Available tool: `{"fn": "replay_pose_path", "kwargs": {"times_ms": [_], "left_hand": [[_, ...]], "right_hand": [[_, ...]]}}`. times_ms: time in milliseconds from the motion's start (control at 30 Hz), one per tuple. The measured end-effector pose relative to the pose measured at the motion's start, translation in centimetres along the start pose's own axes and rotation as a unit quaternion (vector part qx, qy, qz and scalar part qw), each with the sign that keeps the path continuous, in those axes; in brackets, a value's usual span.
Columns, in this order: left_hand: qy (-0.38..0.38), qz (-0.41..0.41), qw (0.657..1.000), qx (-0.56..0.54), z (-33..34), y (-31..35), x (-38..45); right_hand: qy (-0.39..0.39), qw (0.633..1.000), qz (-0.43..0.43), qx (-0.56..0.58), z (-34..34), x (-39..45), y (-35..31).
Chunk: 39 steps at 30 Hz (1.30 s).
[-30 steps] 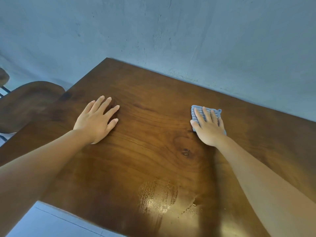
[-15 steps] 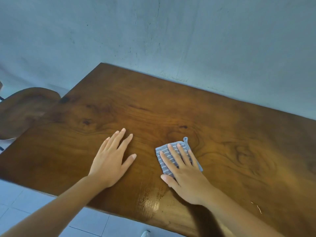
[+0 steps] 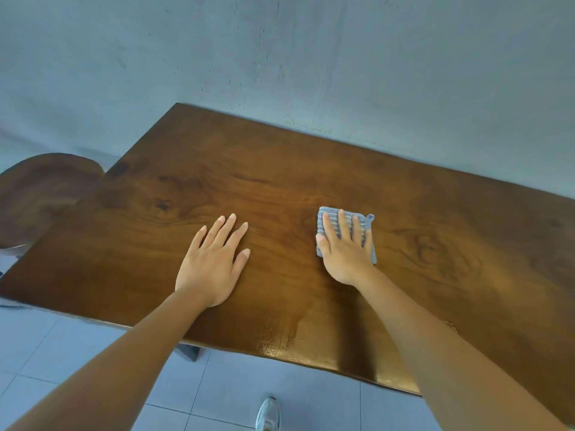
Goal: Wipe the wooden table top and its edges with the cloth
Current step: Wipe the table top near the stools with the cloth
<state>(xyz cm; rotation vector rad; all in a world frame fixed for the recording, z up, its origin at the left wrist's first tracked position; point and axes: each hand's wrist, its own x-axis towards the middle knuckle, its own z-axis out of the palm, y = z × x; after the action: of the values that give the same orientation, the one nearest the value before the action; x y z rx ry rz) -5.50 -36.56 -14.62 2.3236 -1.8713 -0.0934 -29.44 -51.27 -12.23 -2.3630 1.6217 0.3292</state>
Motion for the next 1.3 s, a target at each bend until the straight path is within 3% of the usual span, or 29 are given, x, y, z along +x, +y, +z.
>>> {"fn": "replay_pose_path", "kwargs": {"times_ms": [267,467,533,667,800,1000,1167,1300], "left_hand": [[0.006,0.004,1.0,-0.004,-0.1,0.1,0.1],[0.008,0.006,1.0,-0.008,0.0,0.0,0.1],[0.007,0.005,1.0,-0.01,0.0,-0.1,0.1],[0.005,0.005,1.0,-0.013,0.0,0.0,0.1],[0.002,0.005,1.0,-0.017,-0.2,0.0,-0.1],[0.0,0.007,1.0,-0.022,-0.2,0.0,-0.1],[0.003,0.01,1.0,-0.026,0.0,-0.2,0.0],[0.006,0.013,0.999,-0.029,0.0,-0.3,0.1]], "right_hand": [[0.094,0.984,-0.143,-0.04,7.2,-14.8,-3.6],[0.063,0.962,-0.254,-0.076,6.7,-16.1,-0.9],[0.057,0.969,-0.227,-0.074,5.7,-14.1,-0.1],[0.034,0.997,-0.072,-0.024,3.5,-8.7,1.3],[0.028,0.999,0.035,-0.007,3.1,-7.5,0.5],[0.093,0.994,-0.056,-0.028,6.9,-15.6,-1.2],[0.108,0.979,-0.145,-0.096,9.1,-20.8,2.8],[0.1,0.982,-0.137,-0.087,7.9,-19.6,6.1]]}}
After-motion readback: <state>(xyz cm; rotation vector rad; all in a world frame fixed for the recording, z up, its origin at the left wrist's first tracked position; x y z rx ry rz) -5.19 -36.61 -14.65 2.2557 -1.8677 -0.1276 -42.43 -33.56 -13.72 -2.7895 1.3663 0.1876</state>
